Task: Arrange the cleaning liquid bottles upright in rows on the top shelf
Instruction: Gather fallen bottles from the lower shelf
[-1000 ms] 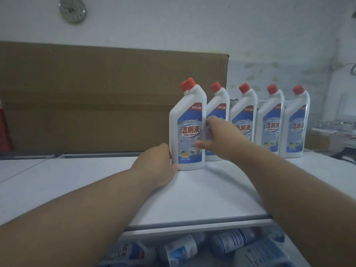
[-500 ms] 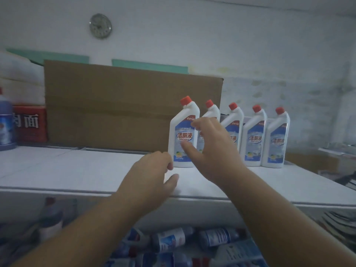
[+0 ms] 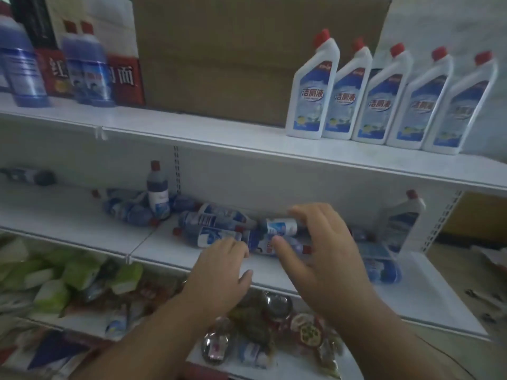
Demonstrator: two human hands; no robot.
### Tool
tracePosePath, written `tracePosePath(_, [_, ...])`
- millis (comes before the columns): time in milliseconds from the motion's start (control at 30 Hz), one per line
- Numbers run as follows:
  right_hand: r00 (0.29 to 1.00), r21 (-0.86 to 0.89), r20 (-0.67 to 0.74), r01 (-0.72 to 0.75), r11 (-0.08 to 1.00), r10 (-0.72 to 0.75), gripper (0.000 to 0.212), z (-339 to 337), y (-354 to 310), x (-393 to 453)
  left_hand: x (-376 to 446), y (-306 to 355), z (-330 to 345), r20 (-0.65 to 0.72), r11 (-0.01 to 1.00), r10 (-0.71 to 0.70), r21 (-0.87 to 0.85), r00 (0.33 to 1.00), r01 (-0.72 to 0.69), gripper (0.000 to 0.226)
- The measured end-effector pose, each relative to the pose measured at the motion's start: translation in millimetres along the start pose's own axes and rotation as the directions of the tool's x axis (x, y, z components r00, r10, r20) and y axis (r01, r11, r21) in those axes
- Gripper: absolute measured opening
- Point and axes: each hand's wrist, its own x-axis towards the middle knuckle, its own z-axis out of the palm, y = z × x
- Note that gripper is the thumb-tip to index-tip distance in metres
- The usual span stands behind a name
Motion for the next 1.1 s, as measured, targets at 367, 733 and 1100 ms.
tracePosePath(367, [0.958, -0.154, 0.207, -0.167, 0.974, 0.197, 0.047, 69.8, 28.7, 10.1, 56.1, -81.2, 55.9, 0.164, 0.994, -0.024, 0.112, 0.986, 0.005, 0.039])
tracePosePath(733, [0.884, -0.280, 0.216, -0.351, 0.894, 0.415, 0.038, 153.4, 61.2, 47.0, 138.1, -154.5, 94.5, 0.497, 0.879, 0.156, 0.324, 0.853, -0.350, 0.063])
tracePosePath(1100, [0.789, -0.434, 0.431, -0.245, 0.867, 0.439, 0.042, 213.2, 132.3, 61.9, 115.6, -163.2, 57.1, 0.480, 0.989, 0.129, 0.000, 0.868, -0.147, 0.058])
